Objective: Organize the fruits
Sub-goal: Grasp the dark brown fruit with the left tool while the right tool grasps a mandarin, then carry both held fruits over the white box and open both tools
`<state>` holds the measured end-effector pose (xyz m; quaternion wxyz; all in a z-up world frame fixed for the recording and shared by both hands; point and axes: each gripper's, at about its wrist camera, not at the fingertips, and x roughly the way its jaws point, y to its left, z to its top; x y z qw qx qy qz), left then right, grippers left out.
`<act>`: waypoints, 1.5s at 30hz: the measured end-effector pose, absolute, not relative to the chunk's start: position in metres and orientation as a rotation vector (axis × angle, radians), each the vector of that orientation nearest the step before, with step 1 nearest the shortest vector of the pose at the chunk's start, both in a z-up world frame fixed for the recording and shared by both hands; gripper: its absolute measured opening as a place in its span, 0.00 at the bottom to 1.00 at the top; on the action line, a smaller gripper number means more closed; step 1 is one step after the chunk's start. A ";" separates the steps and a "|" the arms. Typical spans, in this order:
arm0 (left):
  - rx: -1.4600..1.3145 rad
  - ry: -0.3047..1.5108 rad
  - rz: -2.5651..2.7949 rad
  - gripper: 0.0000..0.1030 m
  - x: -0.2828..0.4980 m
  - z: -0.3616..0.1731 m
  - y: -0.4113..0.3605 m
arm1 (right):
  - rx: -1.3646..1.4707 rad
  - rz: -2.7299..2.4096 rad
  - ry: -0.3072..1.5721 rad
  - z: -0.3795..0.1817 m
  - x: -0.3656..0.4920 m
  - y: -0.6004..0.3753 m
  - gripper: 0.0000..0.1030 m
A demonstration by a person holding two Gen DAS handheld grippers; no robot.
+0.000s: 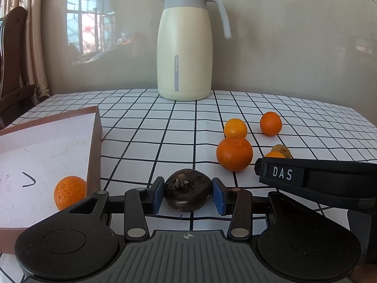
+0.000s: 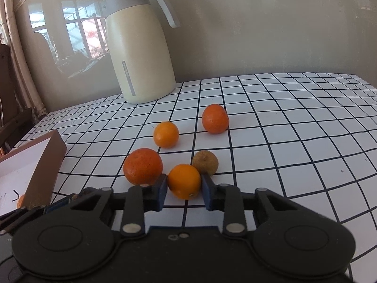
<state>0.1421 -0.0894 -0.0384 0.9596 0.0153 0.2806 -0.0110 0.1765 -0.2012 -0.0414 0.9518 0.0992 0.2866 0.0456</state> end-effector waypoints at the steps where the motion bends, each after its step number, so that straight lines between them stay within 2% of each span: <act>1: 0.029 0.569 -0.026 0.42 0.142 -0.038 -0.089 | 0.199 0.095 0.581 -0.041 0.175 -0.201 0.21; 29: 0.012 0.511 -0.141 0.42 0.092 -0.019 -0.074 | 0.167 0.150 0.527 -0.022 0.110 -0.237 0.22; 45: 0.002 0.425 -0.146 0.42 0.044 0.011 -0.027 | 0.124 0.280 0.468 -0.003 0.078 -0.200 0.22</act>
